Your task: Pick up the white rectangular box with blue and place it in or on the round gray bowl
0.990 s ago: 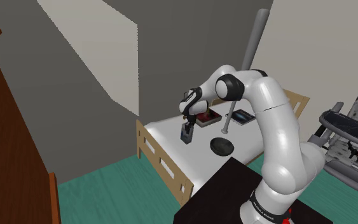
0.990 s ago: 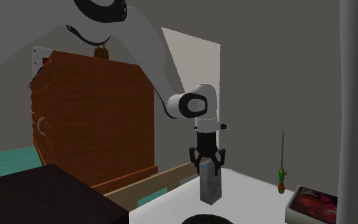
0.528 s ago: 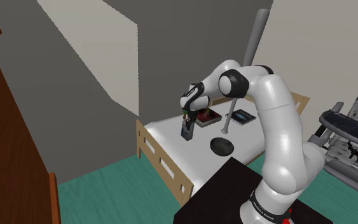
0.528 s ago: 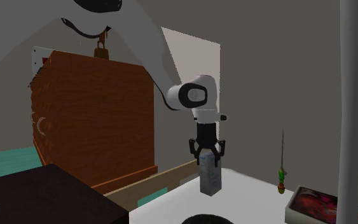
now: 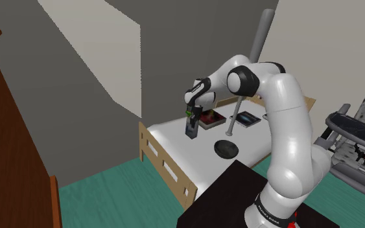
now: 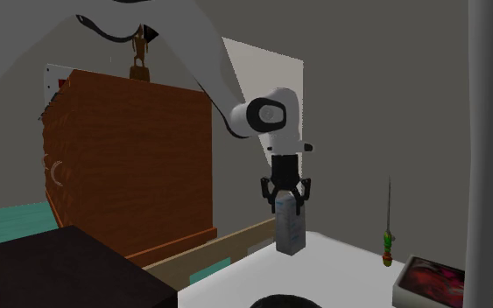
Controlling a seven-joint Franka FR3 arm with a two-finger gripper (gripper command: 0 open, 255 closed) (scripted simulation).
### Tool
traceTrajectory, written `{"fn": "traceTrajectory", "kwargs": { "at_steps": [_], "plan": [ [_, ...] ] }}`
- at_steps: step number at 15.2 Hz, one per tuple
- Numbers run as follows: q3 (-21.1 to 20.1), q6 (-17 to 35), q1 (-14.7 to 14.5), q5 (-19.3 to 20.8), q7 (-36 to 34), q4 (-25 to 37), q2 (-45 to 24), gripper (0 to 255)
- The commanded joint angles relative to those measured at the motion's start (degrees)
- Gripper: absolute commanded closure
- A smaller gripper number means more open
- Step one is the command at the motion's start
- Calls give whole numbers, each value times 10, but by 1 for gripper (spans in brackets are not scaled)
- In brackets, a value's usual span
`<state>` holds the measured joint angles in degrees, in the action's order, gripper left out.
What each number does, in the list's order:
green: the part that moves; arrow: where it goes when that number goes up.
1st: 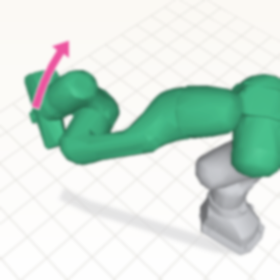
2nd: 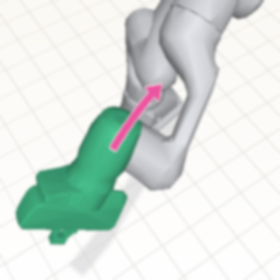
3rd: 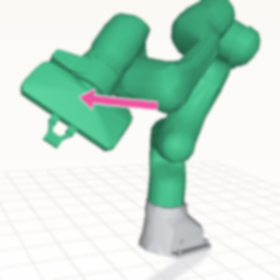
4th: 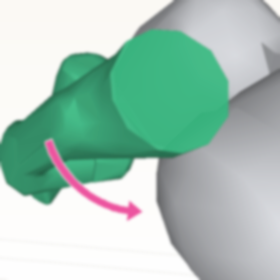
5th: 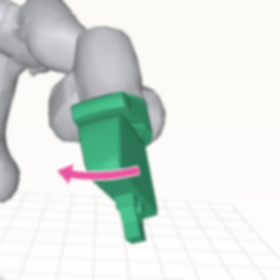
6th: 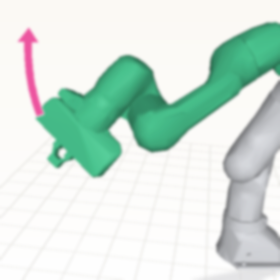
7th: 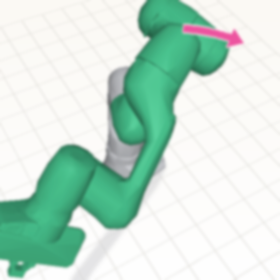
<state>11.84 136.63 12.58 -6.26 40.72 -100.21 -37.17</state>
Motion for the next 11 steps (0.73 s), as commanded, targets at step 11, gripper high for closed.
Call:
{"fn": "traceTrajectory", "kwargs": {
  "at_steps": [11],
  "plan": [
    [10,-66,-8,13,-6,6,61,255]
  ]
}}
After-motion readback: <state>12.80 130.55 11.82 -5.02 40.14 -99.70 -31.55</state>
